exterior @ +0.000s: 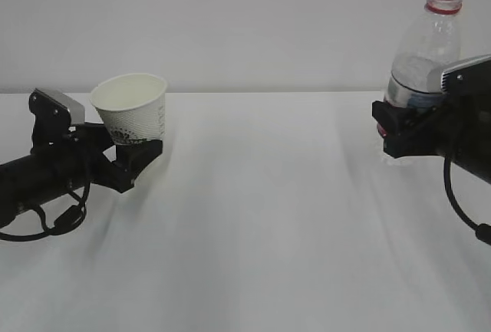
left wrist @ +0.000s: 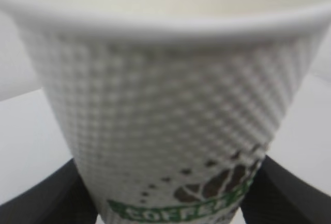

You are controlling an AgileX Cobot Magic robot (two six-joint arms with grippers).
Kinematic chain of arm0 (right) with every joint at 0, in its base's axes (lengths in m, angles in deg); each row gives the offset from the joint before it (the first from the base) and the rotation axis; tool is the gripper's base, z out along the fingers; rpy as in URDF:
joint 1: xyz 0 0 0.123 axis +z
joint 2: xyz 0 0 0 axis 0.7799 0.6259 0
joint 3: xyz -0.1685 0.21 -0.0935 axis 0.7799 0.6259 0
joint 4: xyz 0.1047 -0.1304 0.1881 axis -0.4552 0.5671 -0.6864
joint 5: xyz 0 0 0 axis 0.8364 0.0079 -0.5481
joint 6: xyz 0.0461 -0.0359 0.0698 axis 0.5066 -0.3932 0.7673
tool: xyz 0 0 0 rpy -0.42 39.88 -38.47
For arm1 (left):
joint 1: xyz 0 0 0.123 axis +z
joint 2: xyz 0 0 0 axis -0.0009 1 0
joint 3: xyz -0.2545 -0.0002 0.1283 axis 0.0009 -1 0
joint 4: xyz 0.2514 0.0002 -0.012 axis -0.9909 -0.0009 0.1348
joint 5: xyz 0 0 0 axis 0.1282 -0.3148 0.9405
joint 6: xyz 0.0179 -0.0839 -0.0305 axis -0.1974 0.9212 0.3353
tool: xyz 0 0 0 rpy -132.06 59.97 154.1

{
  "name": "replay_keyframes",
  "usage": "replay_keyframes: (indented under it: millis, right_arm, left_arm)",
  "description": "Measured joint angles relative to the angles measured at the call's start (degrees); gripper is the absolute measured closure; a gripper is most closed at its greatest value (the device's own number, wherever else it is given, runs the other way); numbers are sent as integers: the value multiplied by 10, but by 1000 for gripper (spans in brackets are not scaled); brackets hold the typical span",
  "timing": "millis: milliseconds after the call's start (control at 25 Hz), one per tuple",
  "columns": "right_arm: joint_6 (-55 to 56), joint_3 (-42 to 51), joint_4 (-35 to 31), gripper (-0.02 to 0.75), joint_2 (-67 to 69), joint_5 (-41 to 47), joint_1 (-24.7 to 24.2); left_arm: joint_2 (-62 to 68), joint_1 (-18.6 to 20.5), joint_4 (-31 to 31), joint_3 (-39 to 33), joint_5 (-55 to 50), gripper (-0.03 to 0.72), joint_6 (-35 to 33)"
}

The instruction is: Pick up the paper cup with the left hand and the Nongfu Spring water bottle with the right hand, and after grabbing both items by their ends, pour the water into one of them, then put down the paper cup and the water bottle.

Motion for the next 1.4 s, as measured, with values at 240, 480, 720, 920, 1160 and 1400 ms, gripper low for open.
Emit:
replay_keyframes:
  millis: [240,480,720,920,1160,1400]
  right_arm:
    - [16,4,26,252,-65,46,0]
    - [68,4,79,253,-114,77,0]
    - [122,5,146,253,-159,112,0]
    - [165,5,200,253,-198,133,0]
    - [235,6,298,253,-235,149,0]
    - [297,6,367,253,-257,149,0]
  left_arm:
    - [-61,0,-84,-23,0,150,50]
    - [-115,0,-182,-24,0,150,116]
    - [-164,0,-280,-25,0,150,169]
    - [-199,-3,-340,-25,0,150,210]
    - [-222,-55,-363,-25,0,150,217]
    - [-223,-152,-359,-25,0,151,218]
